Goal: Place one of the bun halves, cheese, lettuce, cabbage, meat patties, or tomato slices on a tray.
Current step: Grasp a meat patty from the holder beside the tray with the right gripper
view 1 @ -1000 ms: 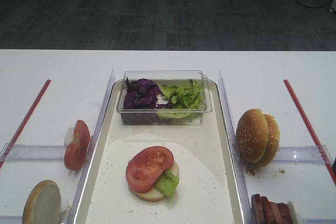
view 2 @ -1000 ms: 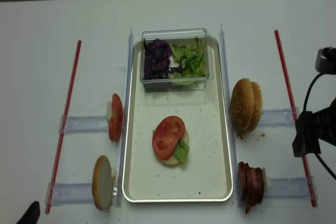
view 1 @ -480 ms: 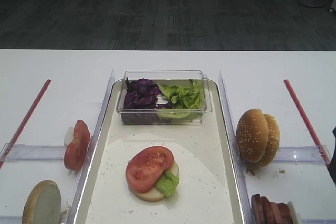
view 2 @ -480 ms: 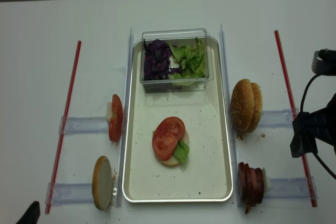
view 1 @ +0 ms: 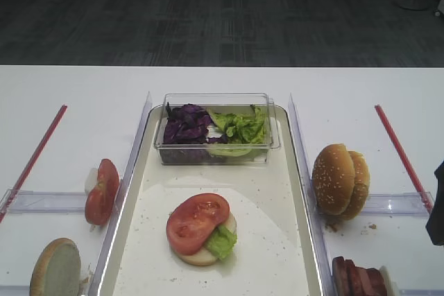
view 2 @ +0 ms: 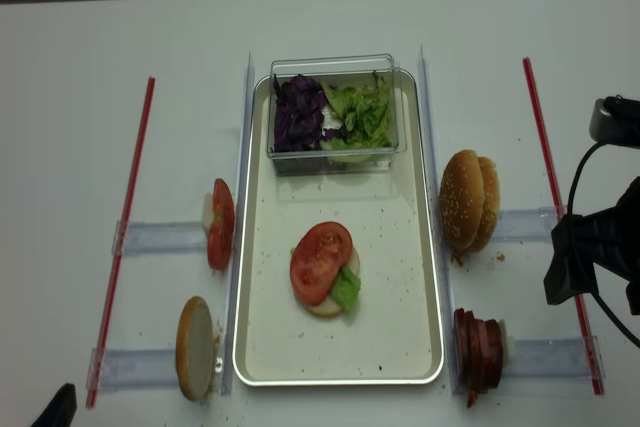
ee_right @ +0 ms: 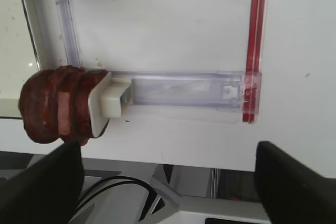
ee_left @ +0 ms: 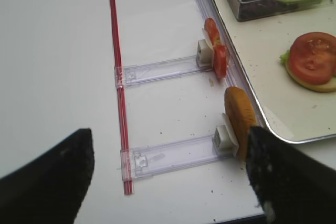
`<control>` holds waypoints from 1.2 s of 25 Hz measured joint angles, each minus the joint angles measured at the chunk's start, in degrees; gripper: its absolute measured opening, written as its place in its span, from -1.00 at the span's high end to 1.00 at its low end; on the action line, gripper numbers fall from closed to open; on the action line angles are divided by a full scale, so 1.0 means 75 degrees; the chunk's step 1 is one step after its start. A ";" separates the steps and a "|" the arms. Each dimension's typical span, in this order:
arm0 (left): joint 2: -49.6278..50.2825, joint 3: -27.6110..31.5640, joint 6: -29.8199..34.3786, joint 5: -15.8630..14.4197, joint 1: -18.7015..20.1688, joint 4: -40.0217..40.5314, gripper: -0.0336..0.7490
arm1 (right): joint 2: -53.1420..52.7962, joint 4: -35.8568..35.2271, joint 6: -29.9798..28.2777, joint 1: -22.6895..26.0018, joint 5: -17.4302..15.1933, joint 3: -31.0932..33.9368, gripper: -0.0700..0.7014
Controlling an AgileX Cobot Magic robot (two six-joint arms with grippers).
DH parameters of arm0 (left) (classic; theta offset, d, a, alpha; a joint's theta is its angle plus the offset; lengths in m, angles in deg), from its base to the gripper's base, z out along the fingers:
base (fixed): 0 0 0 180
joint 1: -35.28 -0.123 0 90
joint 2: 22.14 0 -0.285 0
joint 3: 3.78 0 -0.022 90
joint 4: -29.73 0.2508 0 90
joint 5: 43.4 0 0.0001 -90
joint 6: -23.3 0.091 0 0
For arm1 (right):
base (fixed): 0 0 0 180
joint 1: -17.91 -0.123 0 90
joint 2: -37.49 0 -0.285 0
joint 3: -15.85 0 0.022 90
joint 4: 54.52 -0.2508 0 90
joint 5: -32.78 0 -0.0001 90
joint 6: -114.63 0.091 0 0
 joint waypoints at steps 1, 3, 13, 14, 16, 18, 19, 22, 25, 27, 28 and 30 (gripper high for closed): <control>0.0000 0.0000 0.0000 0.0000 0.0000 0.0000 -0.48 | 0.0000 -0.0004 0.0000 0.0000 -0.0012 0.0000 -0.91; 0.0000 0.0000 0.0000 0.0000 0.0000 0.0000 -0.48 | 0.0000 -0.0023 0.0000 0.0000 -0.0038 0.0000 -0.91; 0.0000 0.0000 0.0000 0.0000 0.0000 0.0000 -0.48 | 0.0000 -0.0027 0.0000 -0.0149 -0.0112 0.0000 -0.91; 0.0000 0.0000 0.0000 0.0000 0.0000 0.0000 -0.48 | 0.0000 -0.0027 0.0000 -0.0303 -0.0112 0.0000 -0.91; 0.0000 0.0000 0.0000 0.0000 0.0000 0.0000 -0.48 | 0.0000 0.0034 0.0161 -0.0680 -0.0097 0.0000 -0.90; 0.0000 0.0000 0.0000 0.0000 0.0000 0.0000 -0.48 | 0.0000 0.0181 0.0501 -0.1150 -0.0065 0.0000 -0.89; 0.0000 0.0000 0.0000 0.0000 0.0000 0.0000 -0.48 | 0.0000 0.0244 0.0612 -0.1377 -0.0052 0.0000 -0.89; 0.0000 0.0000 0.0000 0.0000 0.0000 0.0000 -0.48 | 0.0000 0.0428 0.1209 -0.1957 -0.0026 0.0000 -0.89; 0.0000 0.0000 0.0000 0.0000 0.0000 0.0000 -0.48 | 0.0000 0.0467 0.1702 -0.2481 0.0094 0.0000 -0.87; 0.0000 0.0000 0.0000 0.0000 0.0000 0.0000 -0.48 | 0.0000 0.0487 0.1990 -0.2814 0.0146 0.0000 -0.84; 0.0000 0.0000 0.0000 0.0000 0.0000 0.0000 -0.48 | 0.0000 0.0487 0.2123 -0.2992 0.0183 0.0000 -0.83; 0.0000 0.0000 0.0000 0.0000 0.0000 0.0000 -0.48 | 0.0000 0.0487 0.2352 -0.3335 0.0251 0.0000 -0.80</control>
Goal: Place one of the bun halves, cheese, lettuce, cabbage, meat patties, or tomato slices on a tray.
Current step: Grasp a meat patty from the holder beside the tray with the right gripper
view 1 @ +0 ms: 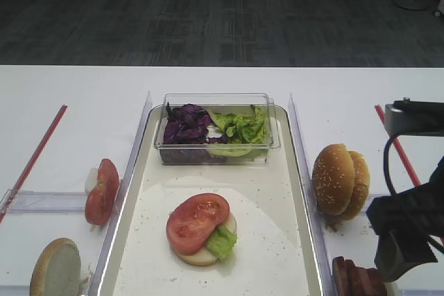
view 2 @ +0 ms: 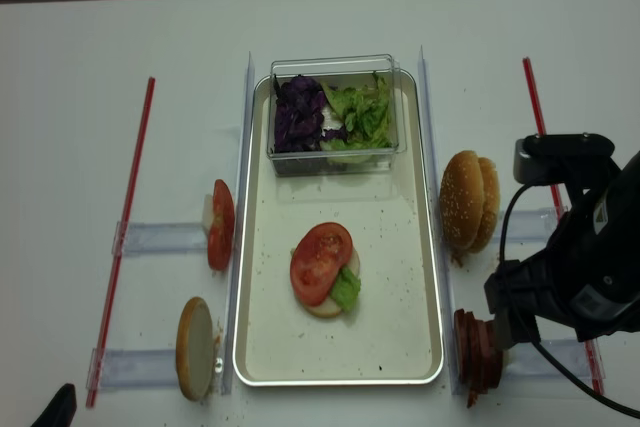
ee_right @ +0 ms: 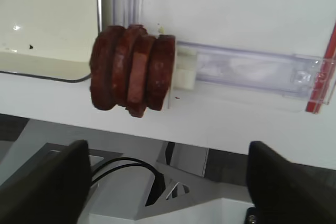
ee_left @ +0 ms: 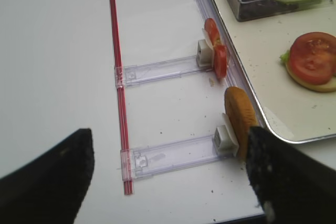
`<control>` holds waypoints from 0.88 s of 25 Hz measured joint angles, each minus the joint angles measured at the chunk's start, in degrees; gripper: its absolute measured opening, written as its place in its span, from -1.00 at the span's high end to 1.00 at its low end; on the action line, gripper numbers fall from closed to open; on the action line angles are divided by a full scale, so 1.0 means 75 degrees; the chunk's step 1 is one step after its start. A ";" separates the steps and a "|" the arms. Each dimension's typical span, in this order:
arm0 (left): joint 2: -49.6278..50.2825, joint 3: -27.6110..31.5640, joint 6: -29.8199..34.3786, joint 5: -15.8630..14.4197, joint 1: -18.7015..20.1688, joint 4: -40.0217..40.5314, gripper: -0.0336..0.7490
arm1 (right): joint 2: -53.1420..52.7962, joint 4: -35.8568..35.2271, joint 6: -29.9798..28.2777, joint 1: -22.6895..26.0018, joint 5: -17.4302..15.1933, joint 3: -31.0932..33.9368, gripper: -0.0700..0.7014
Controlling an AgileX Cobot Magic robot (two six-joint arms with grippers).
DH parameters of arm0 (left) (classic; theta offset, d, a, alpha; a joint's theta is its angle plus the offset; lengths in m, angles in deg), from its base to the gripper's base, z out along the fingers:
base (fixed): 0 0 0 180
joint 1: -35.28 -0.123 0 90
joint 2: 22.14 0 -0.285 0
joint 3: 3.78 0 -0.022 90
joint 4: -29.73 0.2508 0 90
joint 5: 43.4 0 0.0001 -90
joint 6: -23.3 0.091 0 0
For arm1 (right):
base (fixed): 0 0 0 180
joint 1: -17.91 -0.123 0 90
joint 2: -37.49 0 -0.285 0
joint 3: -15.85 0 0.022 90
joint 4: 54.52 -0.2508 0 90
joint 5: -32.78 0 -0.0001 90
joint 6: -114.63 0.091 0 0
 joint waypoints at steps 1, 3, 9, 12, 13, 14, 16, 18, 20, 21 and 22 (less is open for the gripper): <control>0.0000 0.0000 0.0000 0.0000 0.0000 0.0000 -0.48 | 0.0000 0.0000 0.0135 -0.0143 0.0018 0.0000 -0.79; 0.0000 0.0000 0.0000 0.0000 0.0000 0.0000 -0.48 | 0.0000 0.0000 0.0402 -0.0487 0.0033 0.0000 -0.77; 0.0000 0.0000 0.0000 0.0000 0.0000 0.0000 -0.48 | 0.0000 0.0046 0.1111 -0.1477 0.0168 0.0000 -0.76; 0.0000 0.0000 0.0000 0.0000 0.0000 0.0000 -0.48 | 0.0000 0.0094 0.1426 -0.1947 0.0273 0.0000 -0.75; 0.0000 0.0000 0.0000 0.0000 0.0000 0.0000 -0.48 | 0.0000 0.0131 0.1527 -0.2093 0.0306 0.0000 -0.75; 0.0000 0.0000 0.0000 0.0000 0.0000 0.0000 -0.48 | 0.0000 0.0149 0.1583 -0.2227 0.0320 0.0000 -0.75; 0.0000 0.0000 0.0000 0.0000 0.0000 0.0000 -0.48 | 0.0000 0.0162 0.1758 -0.2450 0.0336 0.0000 -0.75; 0.0000 0.0000 0.0000 0.0000 0.0000 0.0000 -0.48 | 0.0000 0.0177 0.1894 -0.2695 0.0350 0.0000 -0.75; 0.0000 0.0000 0.0000 0.0000 0.0000 0.0000 -0.48 | 0.0000 0.0177 0.2002 -0.2909 0.0350 0.0000 -0.75; 0.0000 0.0000 0.0000 0.0000 0.0000 0.0000 -0.48 | 0.0000 0.0181 0.2052 -0.3002 0.0353 0.0000 -0.75; 0.0000 0.0000 0.0000 0.0000 0.0000 0.0000 -0.48 | 0.0000 0.0211 0.2115 -0.3072 0.0353 0.0000 -0.75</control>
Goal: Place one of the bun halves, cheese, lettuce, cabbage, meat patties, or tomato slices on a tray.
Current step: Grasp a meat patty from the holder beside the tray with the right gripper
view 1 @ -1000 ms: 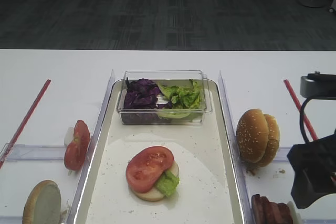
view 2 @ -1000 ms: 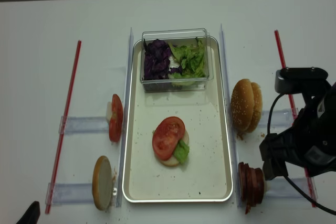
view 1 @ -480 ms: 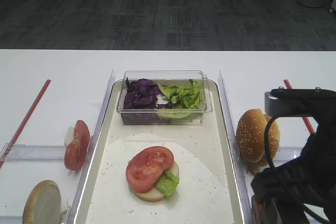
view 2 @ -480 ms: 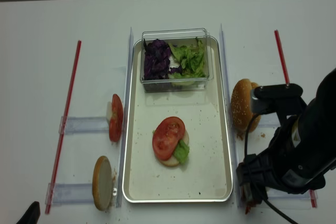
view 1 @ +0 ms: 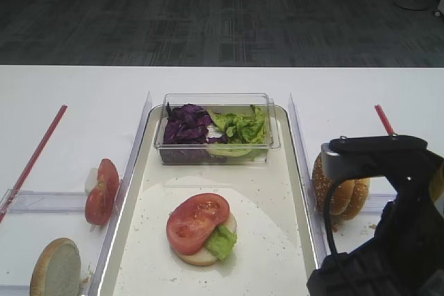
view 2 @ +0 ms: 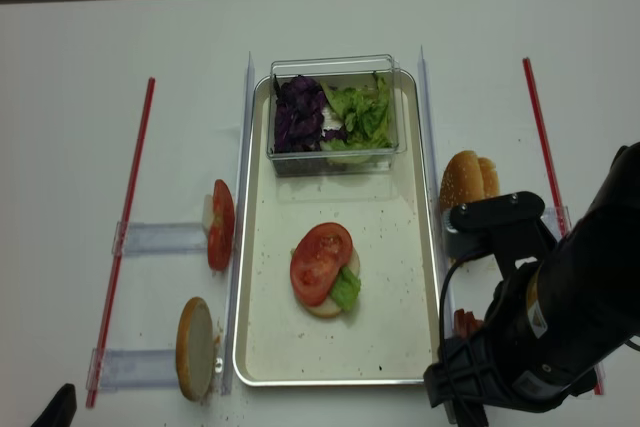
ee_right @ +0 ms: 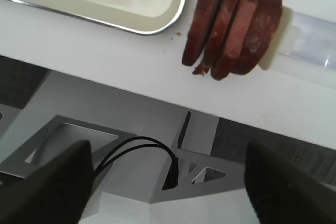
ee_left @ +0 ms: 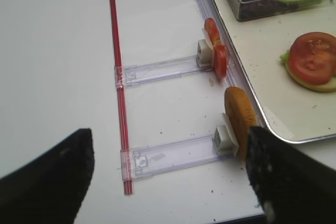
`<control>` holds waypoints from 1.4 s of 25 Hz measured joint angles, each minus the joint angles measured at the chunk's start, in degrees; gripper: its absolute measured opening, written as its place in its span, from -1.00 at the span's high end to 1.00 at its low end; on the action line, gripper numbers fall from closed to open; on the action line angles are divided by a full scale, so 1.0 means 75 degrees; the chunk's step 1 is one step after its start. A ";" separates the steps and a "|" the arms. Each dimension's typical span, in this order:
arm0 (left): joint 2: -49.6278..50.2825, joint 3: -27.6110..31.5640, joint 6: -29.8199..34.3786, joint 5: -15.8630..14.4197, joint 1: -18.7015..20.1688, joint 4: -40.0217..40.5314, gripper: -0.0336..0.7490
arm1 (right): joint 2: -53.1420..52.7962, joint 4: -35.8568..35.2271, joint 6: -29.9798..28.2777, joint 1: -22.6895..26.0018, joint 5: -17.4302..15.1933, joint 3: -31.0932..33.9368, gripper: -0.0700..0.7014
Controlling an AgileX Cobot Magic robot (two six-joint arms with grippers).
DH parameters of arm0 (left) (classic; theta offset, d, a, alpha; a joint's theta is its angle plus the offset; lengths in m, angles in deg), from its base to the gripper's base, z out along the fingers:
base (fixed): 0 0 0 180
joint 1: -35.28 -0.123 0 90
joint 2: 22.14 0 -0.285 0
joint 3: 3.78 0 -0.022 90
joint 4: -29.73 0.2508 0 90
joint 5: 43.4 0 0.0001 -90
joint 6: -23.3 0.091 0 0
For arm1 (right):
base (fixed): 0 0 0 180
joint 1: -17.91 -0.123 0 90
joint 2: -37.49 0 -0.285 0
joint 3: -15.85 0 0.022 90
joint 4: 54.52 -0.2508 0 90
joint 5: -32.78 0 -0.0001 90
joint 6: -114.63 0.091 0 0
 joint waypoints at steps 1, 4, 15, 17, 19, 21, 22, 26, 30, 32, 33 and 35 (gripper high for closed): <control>0.0000 0.0000 0.0000 0.0000 0.0000 0.0000 -0.48 | 0.0000 0.0032 0.0054 -0.0063 0.0000 0.0000 -0.75; 0.0000 0.0000 0.0000 0.0000 0.0000 0.0000 -0.48 | 0.0000 0.0097 0.0111 -0.0125 0.0000 0.0000 -0.75; 0.0000 0.0000 0.0000 0.0000 0.0000 0.0000 -0.48 | 0.0139 0.0267 0.0124 -0.0136 0.0079 0.0000 -0.61; 0.0000 0.0000 0.0000 0.0000 0.0000 0.0000 -0.48 | 0.0374 0.0281 0.0062 -0.0136 0.0132 0.0000 -0.60; 0.0000 0.0000 0.0000 0.0000 0.0000 0.0000 -0.48 | 0.0670 0.0281 -0.0063 -0.0136 0.0219 0.0000 -0.58; 0.0000 0.0000 0.0000 0.0000 0.0000 0.0000 -0.48 | 0.0913 0.0281 -0.0158 -0.0136 0.0411 0.0000 -0.58; 0.0000 0.0000 0.0000 0.0000 0.0000 0.0000 -0.48 | 0.1015 0.0281 -0.0187 -0.0136 0.0505 0.0000 -0.58; 0.0000 0.0000 0.0000 0.0000 0.0000 0.0000 -0.48 | 0.1145 0.0338 -0.0209 -0.0136 0.0922 -0.0033 -0.50; 0.0000 0.0000 0.0000 0.0000 0.0000 0.0000 -0.48 | 0.1244 0.0519 -0.0209 -0.0136 0.1021 -0.0324 -0.40; 0.0000 0.0000 0.0000 0.0000 0.0000 0.0000 -0.48 | 0.1398 0.0629 -0.0209 -0.0136 0.1021 -0.0512 -0.39; 0.0000 0.0000 0.0000 0.0000 0.0000 0.0000 -0.48 | 0.1506 0.0684 -0.0209 -0.0136 0.0980 -0.0620 -0.39; 0.0000 0.0000 0.0000 0.0000 0.0000 0.0000 -0.48 | 0.1738 0.0802 -0.0209 -0.0136 0.0831 -0.0811 -0.39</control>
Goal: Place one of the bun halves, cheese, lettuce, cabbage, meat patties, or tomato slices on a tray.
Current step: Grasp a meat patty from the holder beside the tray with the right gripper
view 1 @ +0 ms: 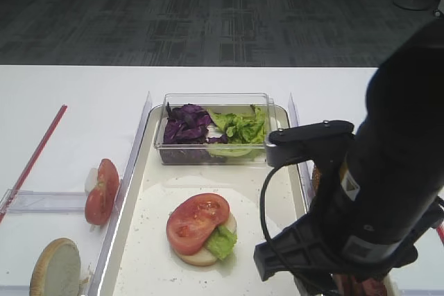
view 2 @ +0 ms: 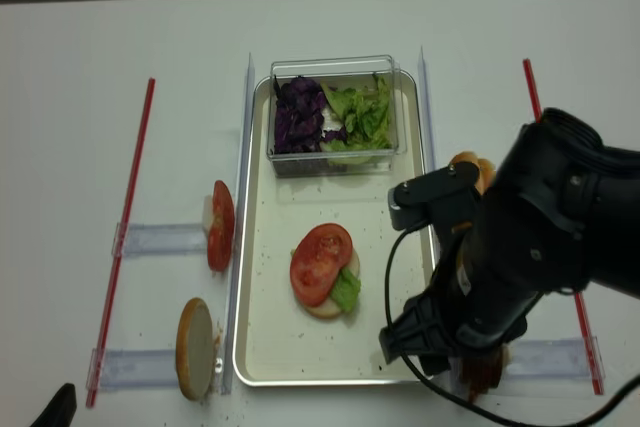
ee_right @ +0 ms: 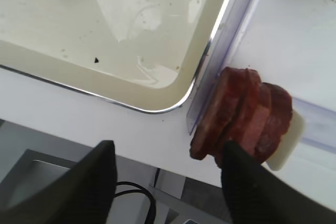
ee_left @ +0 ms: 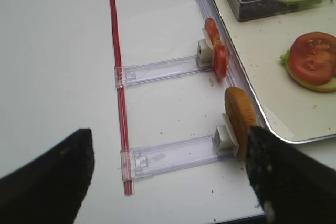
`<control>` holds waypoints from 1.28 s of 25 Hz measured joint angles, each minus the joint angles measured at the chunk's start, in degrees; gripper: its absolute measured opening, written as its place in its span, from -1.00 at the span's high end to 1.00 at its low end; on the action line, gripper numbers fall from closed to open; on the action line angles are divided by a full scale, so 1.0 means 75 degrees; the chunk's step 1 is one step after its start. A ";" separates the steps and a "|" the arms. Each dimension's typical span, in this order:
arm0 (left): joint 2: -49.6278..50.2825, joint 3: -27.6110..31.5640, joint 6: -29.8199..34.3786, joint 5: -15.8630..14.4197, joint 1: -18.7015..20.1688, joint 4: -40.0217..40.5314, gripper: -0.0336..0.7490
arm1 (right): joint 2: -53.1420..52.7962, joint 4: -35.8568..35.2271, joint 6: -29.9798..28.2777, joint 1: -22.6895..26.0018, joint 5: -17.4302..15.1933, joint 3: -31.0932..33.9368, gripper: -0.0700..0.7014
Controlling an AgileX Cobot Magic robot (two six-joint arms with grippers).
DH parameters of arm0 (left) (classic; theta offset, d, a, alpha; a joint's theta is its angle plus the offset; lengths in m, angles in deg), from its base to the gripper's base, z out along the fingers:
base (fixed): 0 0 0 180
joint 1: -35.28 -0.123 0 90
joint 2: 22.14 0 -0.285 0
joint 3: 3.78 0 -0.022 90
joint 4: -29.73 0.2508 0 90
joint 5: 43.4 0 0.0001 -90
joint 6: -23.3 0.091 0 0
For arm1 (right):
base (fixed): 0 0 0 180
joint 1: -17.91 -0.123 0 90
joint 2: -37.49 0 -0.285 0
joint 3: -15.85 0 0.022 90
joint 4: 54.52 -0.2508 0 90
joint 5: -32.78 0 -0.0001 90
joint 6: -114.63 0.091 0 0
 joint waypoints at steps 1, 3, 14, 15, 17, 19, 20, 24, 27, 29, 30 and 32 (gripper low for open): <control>0.0000 0.0000 0.0000 0.0000 0.0000 0.0000 -0.48 | 0.0126 0.0070 0.0000 0.0000 -0.0084 -0.0074 -0.39; 0.0000 0.0000 0.0000 0.0000 0.0000 0.0000 -0.48 | 0.0331 0.0251 0.0000 0.0000 -0.0196 -0.0202 -0.38; 0.0000 0.0000 0.0000 0.0000 0.0000 0.0000 -0.48 | 0.0627 0.0643 0.0187 0.0000 -0.0221 -0.0303 -0.38; 0.0000 0.0000 0.0000 0.0000 0.0000 0.0000 -0.48 | 0.0627 0.0643 0.0187 0.0000 -0.0204 -0.0303 -0.37; 0.0000 0.0000 0.0000 0.0000 0.0000 0.0000 -0.48 | 0.0627 0.0595 0.0275 0.0000 -0.0186 -0.0303 -0.37; 0.0000 0.0000 0.0000 0.0000 0.0000 0.0000 -0.48 | 0.0627 0.0595 0.0403 0.0000 -0.0171 -0.0303 -0.37; 0.0000 0.0000 0.0000 0.0000 0.0000 0.0000 -0.48 | 0.0627 0.0595 0.0478 0.0000 -0.0157 -0.0303 -0.37; 0.0000 0.0000 0.0000 0.0000 0.0000 0.0000 -0.48 | 0.0627 0.0595 0.0725 0.0000 -0.0157 -0.0303 -0.37; 0.0000 0.0000 0.0000 0.0000 0.0000 0.0000 -0.48 | 0.0639 0.0643 0.0874 0.0000 -0.0157 -0.0303 -0.36; 0.0000 0.0000 0.0000 0.0000 0.0000 0.0000 -0.48 | 0.0657 0.0643 0.1006 0.0000 -0.0123 -0.0303 -0.36; 0.0000 0.0000 0.0000 0.0000 0.0000 0.0000 -0.48 | 0.0676 0.0643 0.1069 0.0000 -0.0115 -0.0303 -0.36; 0.0000 0.0000 0.0000 0.0000 0.0000 0.0000 -0.48 | 0.0706 0.0643 0.1145 0.0000 -0.0032 -0.0303 -0.35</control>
